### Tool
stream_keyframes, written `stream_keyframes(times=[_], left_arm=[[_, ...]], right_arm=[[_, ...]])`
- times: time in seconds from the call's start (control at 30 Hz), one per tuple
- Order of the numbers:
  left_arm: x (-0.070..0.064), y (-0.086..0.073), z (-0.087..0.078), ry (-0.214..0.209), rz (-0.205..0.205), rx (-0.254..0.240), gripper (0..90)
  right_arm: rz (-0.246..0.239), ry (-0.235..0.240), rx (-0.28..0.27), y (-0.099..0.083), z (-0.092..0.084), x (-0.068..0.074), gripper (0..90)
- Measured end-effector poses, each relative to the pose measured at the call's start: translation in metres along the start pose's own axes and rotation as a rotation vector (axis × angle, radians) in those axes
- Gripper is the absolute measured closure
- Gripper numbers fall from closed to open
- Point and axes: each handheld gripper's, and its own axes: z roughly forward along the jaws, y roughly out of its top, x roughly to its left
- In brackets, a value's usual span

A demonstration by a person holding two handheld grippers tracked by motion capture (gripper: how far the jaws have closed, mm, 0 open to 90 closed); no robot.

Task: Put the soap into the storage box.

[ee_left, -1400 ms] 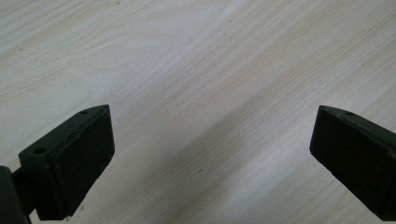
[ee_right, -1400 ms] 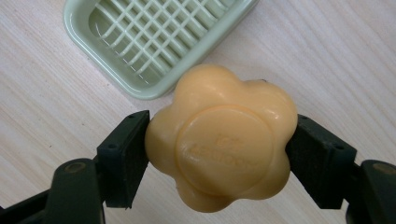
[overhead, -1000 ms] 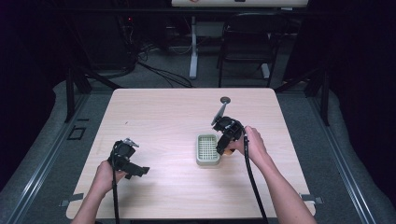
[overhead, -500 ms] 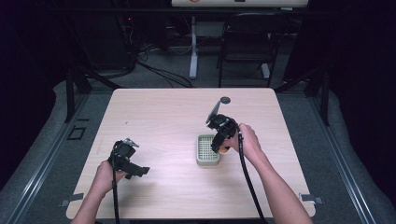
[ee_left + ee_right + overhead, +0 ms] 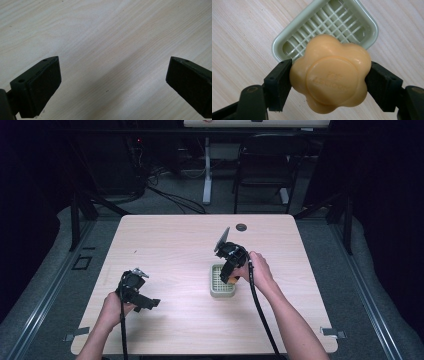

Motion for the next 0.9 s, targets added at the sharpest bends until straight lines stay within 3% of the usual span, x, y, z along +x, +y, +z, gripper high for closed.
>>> stream_keyframes(times=[0.9], left_arm=[[0.000, 0.000, 0.000, -0.001, 0.001, -0.001, 0.0]], right_arm=[[-0.015, 0.016, 0.020, 0.020, 0.017, 0.007, 26.5]])
